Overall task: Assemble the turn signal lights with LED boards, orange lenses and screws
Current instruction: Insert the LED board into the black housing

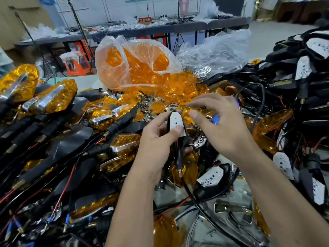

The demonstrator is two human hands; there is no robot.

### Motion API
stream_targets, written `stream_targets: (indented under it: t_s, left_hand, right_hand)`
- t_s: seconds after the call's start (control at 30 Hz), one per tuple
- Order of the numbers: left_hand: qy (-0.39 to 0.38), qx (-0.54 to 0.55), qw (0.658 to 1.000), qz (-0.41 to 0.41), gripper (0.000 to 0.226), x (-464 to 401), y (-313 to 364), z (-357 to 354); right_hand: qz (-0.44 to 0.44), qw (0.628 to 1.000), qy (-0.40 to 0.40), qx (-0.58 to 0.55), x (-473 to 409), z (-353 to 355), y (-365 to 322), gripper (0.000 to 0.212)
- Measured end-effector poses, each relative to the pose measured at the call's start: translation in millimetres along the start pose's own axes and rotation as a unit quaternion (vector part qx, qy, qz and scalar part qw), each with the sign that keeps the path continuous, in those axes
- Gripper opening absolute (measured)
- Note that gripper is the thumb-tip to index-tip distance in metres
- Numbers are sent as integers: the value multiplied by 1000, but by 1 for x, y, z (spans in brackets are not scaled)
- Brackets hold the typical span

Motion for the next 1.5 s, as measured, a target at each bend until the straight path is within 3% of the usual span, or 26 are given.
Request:
stream_targets:
  t_s: [0.1,0.33,0.47,0.67,0.77,1.0,1.17,1.5]
  left_hand:
    - [-43,-47,998,1,29,4,1,-6]
    - [-5,-118,993,12,10,2,-3,-10]
    - [-20,-130,990,40,25,4,-5,-12]
    - [-8,-150,988,31,11,5,-2,-12]
    - [-7,-141,989,36,19,7,-3,-12]
    - [19,-171,985,-11,9,7,0,-14]
    - [3,-130,991,-15,14,11,5,-16]
    - [-3,-103,994,-20,8,20,12,-18]
  right_hand:
    - [-29,989,-31,-142,-2,-8,-2,22]
    - [-68,972,-1,-225,1,-5,4,15]
    - [-62,964,14,-257,0,-3,7,18]
    - [-52,968,1,-245,1,-4,5,21]
    - [-56,968,7,-245,1,-8,4,22]
    - [-107,954,-4,-281,1,-13,7,9]
    - [-78,947,21,-312,1,-12,0,12]
    - [-30,967,37,-252,-1,-11,-10,15]
Point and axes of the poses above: each hand's wrist, its own x-axis away from the middle knuckle, its own z-axis out of the back of the hand, y = z × x, the point moved 5 cm from there along -x, towards the middle knuckle, and after that the axes turned 14 degrees about z, right-handed, at the moved point
